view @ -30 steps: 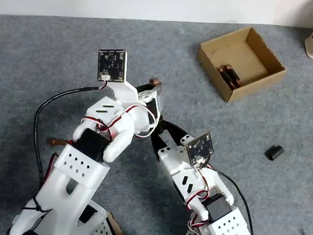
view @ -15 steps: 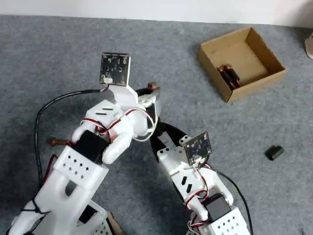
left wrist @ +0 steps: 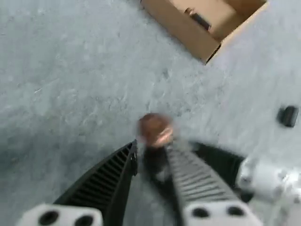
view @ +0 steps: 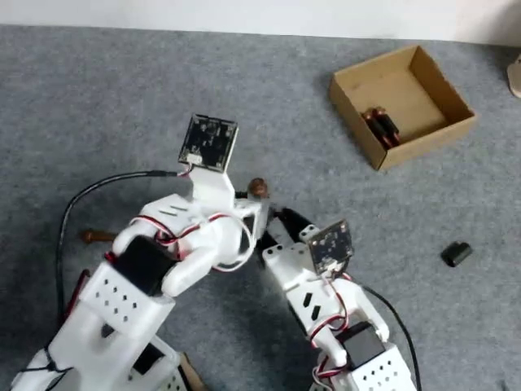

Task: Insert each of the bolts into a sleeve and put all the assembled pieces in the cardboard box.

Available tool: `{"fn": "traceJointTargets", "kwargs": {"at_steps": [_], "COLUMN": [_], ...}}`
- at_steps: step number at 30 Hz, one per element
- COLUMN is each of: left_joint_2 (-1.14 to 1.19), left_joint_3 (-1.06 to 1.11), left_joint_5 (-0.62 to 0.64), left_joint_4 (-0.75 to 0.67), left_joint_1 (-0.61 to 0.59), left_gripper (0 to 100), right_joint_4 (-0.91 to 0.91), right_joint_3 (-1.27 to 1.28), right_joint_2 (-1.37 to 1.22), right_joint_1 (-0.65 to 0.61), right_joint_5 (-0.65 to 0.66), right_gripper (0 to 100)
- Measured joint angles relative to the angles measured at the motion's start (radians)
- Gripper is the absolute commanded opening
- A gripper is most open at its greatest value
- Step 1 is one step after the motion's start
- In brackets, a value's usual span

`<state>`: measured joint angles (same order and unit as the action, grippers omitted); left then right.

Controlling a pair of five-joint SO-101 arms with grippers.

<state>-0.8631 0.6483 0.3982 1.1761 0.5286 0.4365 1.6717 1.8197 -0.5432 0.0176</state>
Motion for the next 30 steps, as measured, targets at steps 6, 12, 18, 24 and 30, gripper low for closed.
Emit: {"fn": "traceJointTargets", "kwargs": {"at_steps": [6,12,18,24,30], "left_joint_2": [0.002,0.002,0.002,0.002,0.002], "left_joint_3": [0.000,0.000,0.000,0.006,0.071], "left_joint_5": [0.008,0.006,0.006,0.006,0.006], "left_joint_4": [0.095,0.098,0.098,0.147,0.155], "left_joint_1": [-0.066,-0.203,-0.305,-0.342,-0.344], "left_gripper": [39,26,25,25,25], "right_joint_4": [0.000,0.051,0.112,0.117,0.129], "right_joint_3": [0.000,0.000,0.000,0.000,-0.008], "right_joint_2": [0.000,0.000,0.000,0.000,-0.140], "right_joint_1": [0.041,0.091,0.133,0.209,0.256], "right_joint_5": [0.000,0.000,0.028,0.071,0.075], "right_gripper": [0.5,0.5,0.5,0.5,0.5]}}
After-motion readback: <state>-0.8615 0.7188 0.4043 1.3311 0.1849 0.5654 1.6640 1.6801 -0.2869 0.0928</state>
